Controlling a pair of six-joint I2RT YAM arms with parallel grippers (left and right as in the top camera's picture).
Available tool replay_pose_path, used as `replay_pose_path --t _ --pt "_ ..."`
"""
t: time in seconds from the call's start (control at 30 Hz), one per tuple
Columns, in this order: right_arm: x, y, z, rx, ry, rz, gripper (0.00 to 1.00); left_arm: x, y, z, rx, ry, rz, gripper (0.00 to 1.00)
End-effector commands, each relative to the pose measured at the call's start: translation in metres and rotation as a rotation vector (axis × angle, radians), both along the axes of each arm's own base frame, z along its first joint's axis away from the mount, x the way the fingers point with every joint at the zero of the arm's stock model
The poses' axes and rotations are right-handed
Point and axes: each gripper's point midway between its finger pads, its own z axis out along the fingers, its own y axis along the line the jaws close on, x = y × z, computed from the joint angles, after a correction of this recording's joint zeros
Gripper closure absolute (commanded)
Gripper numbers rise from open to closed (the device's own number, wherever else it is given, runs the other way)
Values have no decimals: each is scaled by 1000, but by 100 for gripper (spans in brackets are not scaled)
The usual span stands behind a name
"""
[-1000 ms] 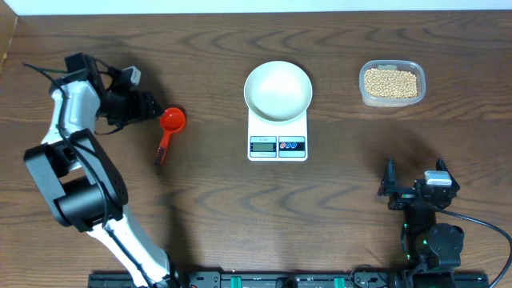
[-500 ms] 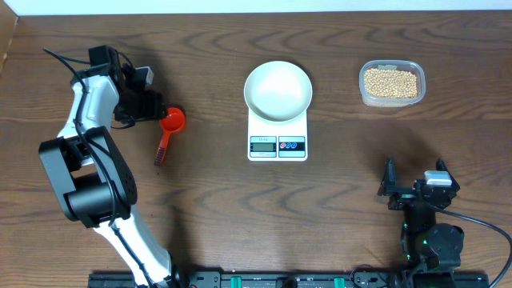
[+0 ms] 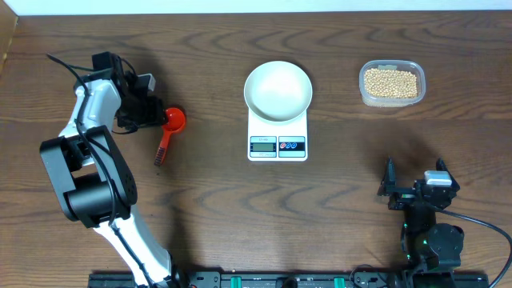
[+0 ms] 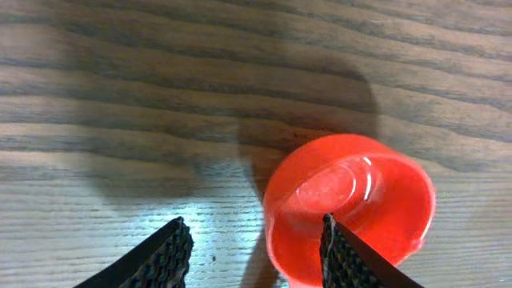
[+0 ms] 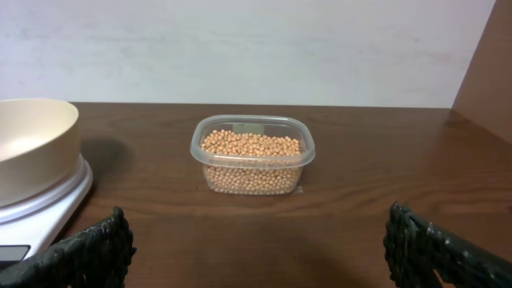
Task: Scoop item into bowl and weigh 50g on scale
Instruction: 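Grasp the red scoop by its bowl rim with the left gripper, then lift the red scoop up and toward the back with the left gripper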
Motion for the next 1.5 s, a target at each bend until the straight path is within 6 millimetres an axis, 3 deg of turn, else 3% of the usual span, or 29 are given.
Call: replay_pose_path --t 0.0,0.2,0.97,1.2,1.4,1.47 --pt "0 -1 0 -16 -2 -7 1 2 -12 0 -49 -12 -10 46" --pt "0 -1 0 -16 -2 -7 1 2 -24 -10 -53 11 -37 51" --pt "0 -1 0 -16 -2 -7 1 2 -25 -27 -60 37 -25 61" --pt "0 -1 0 -16 -3 -7 1 2 -24 -27 -62 40 -2 74" --pt "0 -1 0 -16 -2 -7 1 5 -20 -26 -75 49 91 91" --pt "0 -1 0 -16 -2 -7 1 7 -18 -24 -79 50 120 92"
